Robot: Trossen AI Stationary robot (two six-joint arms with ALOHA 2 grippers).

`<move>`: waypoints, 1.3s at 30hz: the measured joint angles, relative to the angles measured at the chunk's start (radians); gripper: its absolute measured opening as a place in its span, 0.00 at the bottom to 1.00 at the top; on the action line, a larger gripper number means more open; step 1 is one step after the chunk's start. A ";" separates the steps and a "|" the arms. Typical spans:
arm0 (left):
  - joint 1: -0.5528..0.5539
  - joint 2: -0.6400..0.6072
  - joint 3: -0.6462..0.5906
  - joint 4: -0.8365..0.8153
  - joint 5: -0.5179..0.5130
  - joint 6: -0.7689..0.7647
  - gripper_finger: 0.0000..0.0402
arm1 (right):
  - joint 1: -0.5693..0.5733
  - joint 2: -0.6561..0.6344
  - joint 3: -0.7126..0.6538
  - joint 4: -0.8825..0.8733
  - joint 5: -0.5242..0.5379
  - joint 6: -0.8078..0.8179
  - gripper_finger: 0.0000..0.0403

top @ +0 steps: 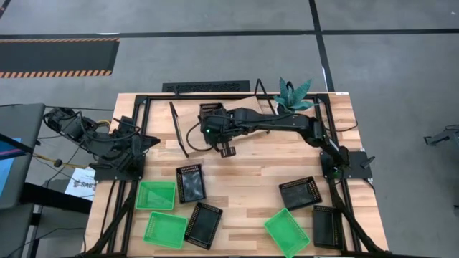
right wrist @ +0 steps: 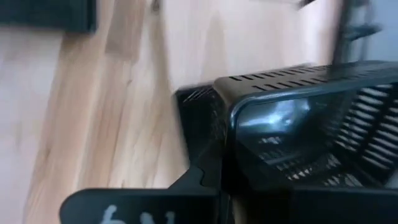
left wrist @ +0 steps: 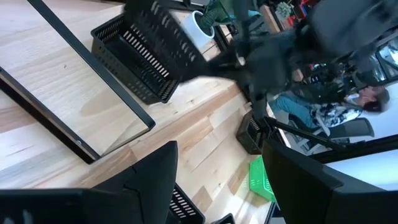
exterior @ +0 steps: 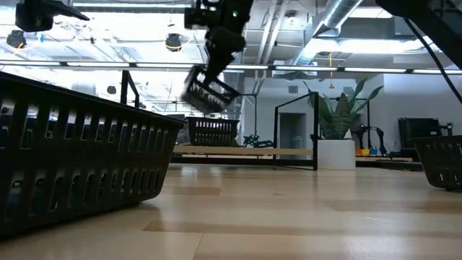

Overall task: Stack baskets on shelf by color
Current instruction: Stack the black basket on the black basket on the shelf

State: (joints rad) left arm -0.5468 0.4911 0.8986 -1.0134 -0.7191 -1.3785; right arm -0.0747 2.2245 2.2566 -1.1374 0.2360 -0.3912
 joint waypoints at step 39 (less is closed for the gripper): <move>0.000 0.000 0.000 0.000 0.015 -0.006 0.56 | -0.007 0.023 0.003 -0.003 0.134 -0.140 0.25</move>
State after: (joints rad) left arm -0.5472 0.4911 0.8986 -1.0130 -0.7044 -1.3842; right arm -0.0822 2.2471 2.2597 -1.1406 0.3702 -0.5316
